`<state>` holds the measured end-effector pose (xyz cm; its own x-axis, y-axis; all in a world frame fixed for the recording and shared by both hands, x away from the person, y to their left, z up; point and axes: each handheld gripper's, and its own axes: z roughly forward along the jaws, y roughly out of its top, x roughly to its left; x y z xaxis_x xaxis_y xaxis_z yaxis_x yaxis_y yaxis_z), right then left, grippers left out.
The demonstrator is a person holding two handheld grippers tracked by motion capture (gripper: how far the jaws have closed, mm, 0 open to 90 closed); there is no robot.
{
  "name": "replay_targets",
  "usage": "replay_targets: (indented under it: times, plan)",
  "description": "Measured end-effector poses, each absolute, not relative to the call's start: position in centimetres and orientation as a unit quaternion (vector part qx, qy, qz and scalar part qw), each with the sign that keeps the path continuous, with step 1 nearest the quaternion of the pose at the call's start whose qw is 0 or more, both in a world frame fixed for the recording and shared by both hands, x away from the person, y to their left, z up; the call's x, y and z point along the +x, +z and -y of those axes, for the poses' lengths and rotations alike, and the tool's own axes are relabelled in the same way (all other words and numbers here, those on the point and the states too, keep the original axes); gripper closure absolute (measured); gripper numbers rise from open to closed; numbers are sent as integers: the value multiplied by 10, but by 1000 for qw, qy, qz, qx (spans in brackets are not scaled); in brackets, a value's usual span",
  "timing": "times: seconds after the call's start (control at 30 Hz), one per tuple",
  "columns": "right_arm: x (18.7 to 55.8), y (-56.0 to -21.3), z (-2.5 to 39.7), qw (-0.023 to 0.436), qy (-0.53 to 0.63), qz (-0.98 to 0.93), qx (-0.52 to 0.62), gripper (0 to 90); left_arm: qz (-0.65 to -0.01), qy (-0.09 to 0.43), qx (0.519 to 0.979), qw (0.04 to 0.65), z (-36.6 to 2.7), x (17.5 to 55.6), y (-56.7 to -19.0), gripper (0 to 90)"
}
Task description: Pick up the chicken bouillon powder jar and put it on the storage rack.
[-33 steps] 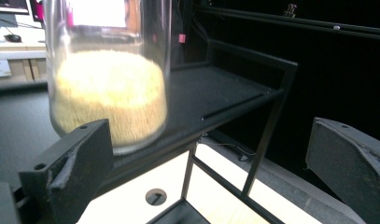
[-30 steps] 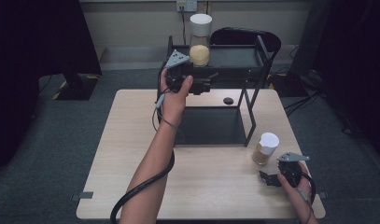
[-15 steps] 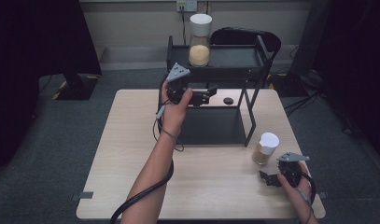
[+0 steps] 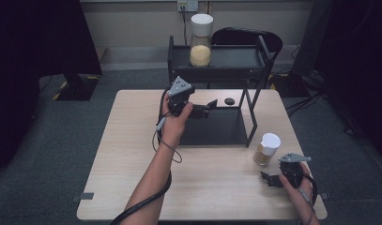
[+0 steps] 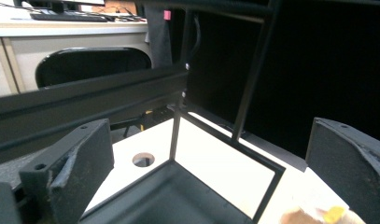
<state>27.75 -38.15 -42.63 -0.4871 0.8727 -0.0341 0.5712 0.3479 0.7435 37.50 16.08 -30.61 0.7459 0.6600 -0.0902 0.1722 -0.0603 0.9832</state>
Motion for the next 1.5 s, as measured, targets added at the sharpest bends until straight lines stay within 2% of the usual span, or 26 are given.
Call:
replay_targets:
  times: [0.97, 1.5]
  plan:
    - [278, -426, 382, 220, 343, -791, 456, 0, -316, 181, 702, 612, -186, 345, -358, 3]
    - [278, -426, 382, 220, 343, -791, 456, 0, -314, 184, 720, 591, -190, 326, -389, 3]
